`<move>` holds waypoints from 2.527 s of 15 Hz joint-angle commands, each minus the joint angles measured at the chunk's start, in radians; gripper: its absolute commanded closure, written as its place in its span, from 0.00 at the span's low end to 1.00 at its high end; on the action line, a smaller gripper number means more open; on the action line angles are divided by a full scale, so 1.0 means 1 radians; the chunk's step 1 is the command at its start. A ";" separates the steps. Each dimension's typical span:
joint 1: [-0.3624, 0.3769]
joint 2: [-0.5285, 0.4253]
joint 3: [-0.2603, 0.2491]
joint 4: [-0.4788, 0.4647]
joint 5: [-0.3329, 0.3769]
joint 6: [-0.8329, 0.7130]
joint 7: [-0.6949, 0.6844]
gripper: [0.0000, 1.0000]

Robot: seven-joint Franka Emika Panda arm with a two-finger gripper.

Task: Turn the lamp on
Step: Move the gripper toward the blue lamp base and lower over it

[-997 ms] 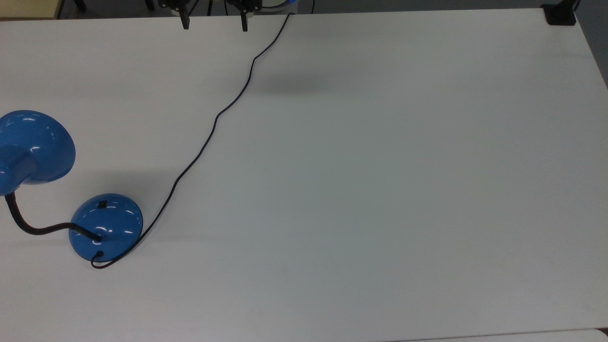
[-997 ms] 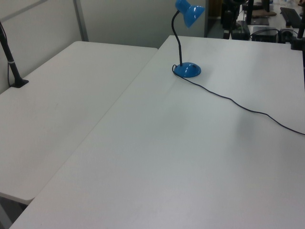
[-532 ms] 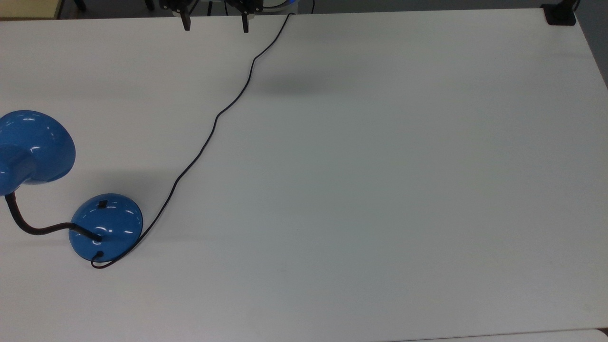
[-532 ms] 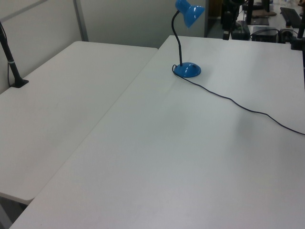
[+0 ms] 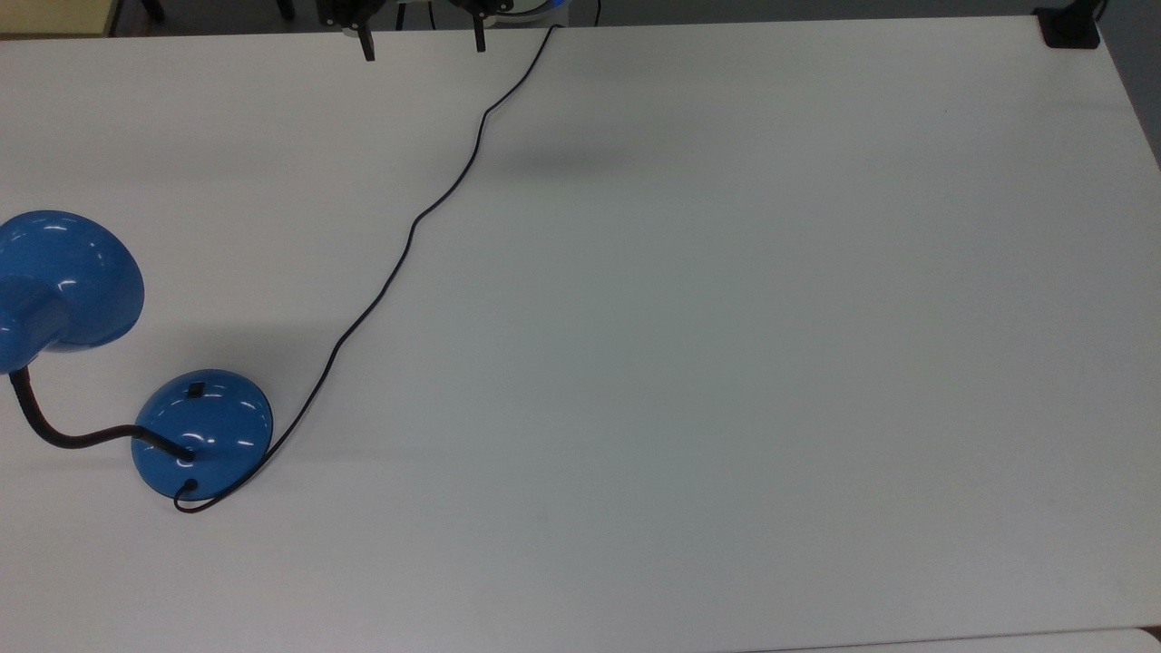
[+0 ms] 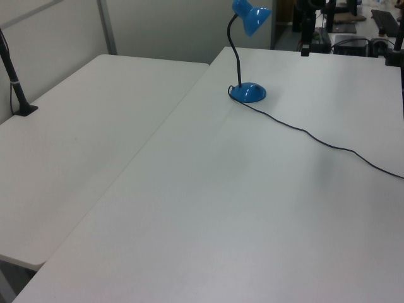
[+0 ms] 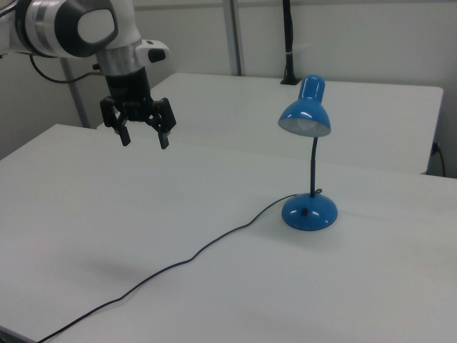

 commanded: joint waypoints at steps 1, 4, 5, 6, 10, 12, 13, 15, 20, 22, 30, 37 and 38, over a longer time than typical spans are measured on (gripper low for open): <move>-0.003 0.009 -0.009 0.002 -0.077 -0.016 -0.049 0.02; -0.020 0.040 -0.070 -0.005 -0.085 0.099 -0.040 0.23; -0.021 0.058 -0.088 -0.005 -0.082 0.128 -0.038 0.32; -0.024 0.085 -0.102 -0.005 -0.079 0.157 -0.035 0.46; -0.076 0.242 -0.148 -0.002 -0.078 0.390 0.051 1.00; -0.118 0.312 -0.148 0.001 -0.074 0.540 0.062 1.00; -0.133 0.343 -0.148 0.002 -0.070 0.615 0.062 1.00; -0.153 0.388 -0.148 0.004 -0.067 0.731 0.055 1.00; -0.190 0.489 -0.148 0.005 -0.082 0.898 0.046 1.00; -0.205 0.541 -0.148 0.005 -0.065 1.037 0.058 1.00; -0.201 0.644 -0.145 0.094 0.001 1.104 0.063 1.00; -0.193 0.647 -0.136 0.099 0.011 1.109 0.063 1.00; -0.192 0.647 -0.134 0.099 0.011 1.109 0.062 1.00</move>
